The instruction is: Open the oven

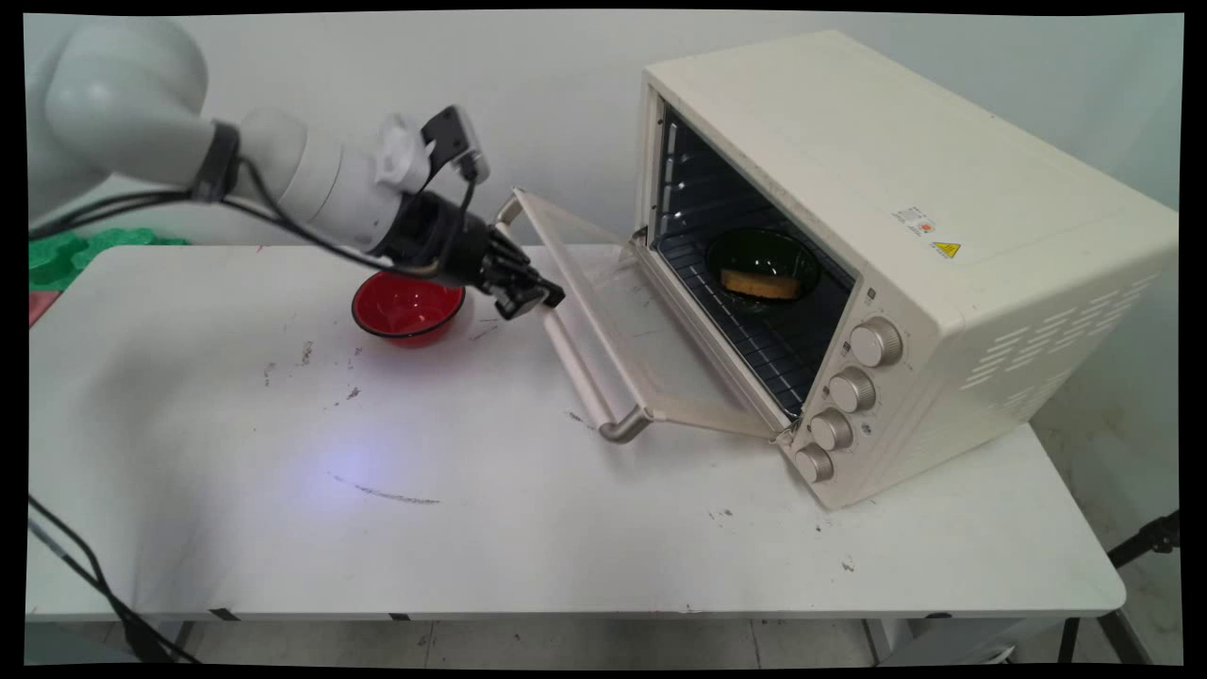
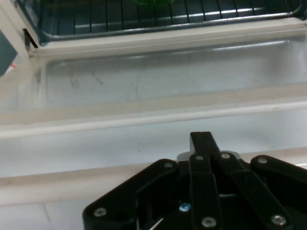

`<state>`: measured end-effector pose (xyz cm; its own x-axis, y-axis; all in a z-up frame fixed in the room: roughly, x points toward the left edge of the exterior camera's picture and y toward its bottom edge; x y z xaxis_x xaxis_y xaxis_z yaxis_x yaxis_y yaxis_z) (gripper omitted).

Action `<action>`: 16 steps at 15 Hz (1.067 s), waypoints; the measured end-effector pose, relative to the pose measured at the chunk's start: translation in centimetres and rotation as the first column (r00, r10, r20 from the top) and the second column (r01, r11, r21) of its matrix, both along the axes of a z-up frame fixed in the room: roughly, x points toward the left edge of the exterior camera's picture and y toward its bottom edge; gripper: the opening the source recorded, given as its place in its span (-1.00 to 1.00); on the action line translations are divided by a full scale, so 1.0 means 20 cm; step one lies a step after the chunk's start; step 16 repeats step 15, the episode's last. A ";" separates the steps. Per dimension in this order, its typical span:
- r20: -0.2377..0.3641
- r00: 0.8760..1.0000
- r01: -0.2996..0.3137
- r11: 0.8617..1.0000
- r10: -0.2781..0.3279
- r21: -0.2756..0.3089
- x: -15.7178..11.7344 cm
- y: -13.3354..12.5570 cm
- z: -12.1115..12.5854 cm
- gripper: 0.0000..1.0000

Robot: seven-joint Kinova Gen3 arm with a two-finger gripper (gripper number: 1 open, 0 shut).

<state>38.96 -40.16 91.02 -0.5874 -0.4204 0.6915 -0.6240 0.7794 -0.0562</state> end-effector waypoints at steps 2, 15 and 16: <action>-0.021 1.000 0.002 1.000 -0.002 -0.009 0.04 0.03 -0.08 -1.00; -0.098 0.995 -0.008 0.999 0.004 -0.047 0.25 0.18 -0.40 -1.00; -0.098 0.995 -0.008 0.999 0.004 -0.047 0.25 0.18 -0.40 -1.00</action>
